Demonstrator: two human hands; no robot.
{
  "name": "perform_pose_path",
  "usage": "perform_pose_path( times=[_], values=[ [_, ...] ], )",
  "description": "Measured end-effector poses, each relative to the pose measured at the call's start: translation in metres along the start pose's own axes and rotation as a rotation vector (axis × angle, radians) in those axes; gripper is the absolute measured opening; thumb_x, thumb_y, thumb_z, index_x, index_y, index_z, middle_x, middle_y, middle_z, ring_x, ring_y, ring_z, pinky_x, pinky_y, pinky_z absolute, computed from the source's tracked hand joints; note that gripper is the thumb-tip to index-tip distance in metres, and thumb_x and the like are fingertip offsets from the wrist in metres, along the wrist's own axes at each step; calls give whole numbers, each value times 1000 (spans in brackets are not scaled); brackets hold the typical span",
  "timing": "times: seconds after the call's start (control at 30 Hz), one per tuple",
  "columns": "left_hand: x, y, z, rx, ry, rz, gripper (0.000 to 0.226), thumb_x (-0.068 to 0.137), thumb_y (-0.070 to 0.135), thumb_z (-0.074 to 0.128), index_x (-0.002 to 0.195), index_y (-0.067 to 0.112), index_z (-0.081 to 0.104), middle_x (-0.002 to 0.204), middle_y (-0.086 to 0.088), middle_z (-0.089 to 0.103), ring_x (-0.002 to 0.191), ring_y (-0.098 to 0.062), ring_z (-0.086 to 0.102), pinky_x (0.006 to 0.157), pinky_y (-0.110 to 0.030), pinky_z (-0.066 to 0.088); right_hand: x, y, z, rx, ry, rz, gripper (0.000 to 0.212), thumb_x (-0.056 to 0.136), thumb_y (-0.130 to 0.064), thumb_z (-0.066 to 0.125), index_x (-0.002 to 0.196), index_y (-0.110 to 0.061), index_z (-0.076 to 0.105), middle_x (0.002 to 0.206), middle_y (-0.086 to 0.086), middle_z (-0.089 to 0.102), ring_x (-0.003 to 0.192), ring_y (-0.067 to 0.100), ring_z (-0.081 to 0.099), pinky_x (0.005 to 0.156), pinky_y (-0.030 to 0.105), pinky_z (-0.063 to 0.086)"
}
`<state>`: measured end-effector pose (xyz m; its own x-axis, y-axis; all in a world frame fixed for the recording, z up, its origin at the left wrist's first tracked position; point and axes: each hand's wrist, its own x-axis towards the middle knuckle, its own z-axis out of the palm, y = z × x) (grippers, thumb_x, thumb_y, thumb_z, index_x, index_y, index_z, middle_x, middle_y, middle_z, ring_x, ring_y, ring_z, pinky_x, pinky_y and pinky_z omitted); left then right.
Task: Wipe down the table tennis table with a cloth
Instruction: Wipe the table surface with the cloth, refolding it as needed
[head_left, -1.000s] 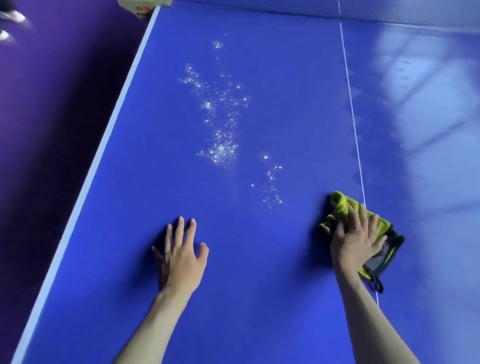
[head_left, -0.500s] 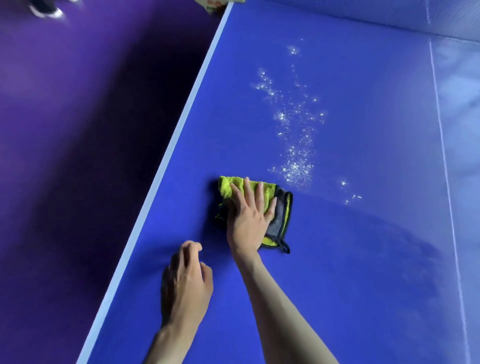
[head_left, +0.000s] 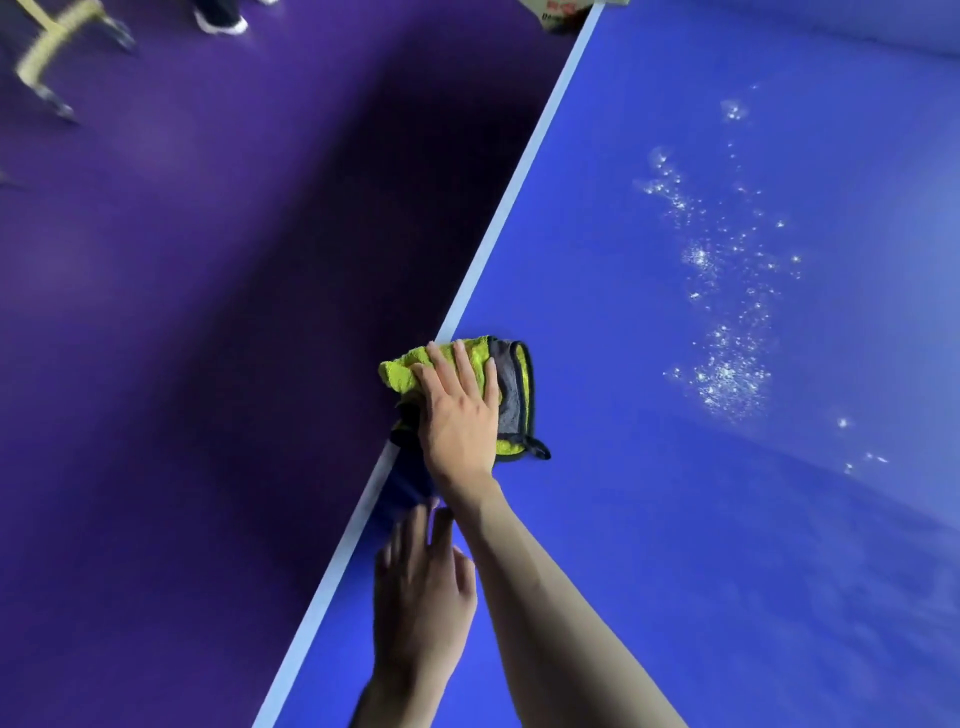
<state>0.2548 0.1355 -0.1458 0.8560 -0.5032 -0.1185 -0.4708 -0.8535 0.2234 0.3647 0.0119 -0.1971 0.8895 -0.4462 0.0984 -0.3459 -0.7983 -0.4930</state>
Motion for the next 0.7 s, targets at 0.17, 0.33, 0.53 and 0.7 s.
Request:
perform_pose_path(
  times=[0.17,0.33,0.53,0.7],
  values=[
    [7,28,3,3,8,25,44,77,12,74,119,14,65,127,-7,60,111,-31,61,84,-44,53,-29,58,-35,-19,56,-13,49,94,-7,52,138,-26,59,160,-7,47,156,22,29,128,53,15],
    [20,80,11,-48,39,54,35,83,10,67,117,18,64,129,-4,59,109,-29,61,80,-43,51,-81,159,-89,-28,201,120,38,100,-18,64,136,-27,61,160,-11,47,156,17,31,126,53,23],
    [21,152,24,-53,45,125,33,85,10,65,116,20,63,129,-2,58,108,-30,59,80,-42,49,-150,290,-171,-67,296,311,32,106,-26,56,137,-30,61,159,-13,47,155,15,30,127,52,22],
    [24,187,49,-26,-61,143,48,91,18,66,138,23,59,153,-10,47,139,-37,44,103,-57,45,-200,381,-227,-94,368,427,35,104,-26,49,137,-24,61,158,-8,50,154,20,34,126,55,23]
  ],
)
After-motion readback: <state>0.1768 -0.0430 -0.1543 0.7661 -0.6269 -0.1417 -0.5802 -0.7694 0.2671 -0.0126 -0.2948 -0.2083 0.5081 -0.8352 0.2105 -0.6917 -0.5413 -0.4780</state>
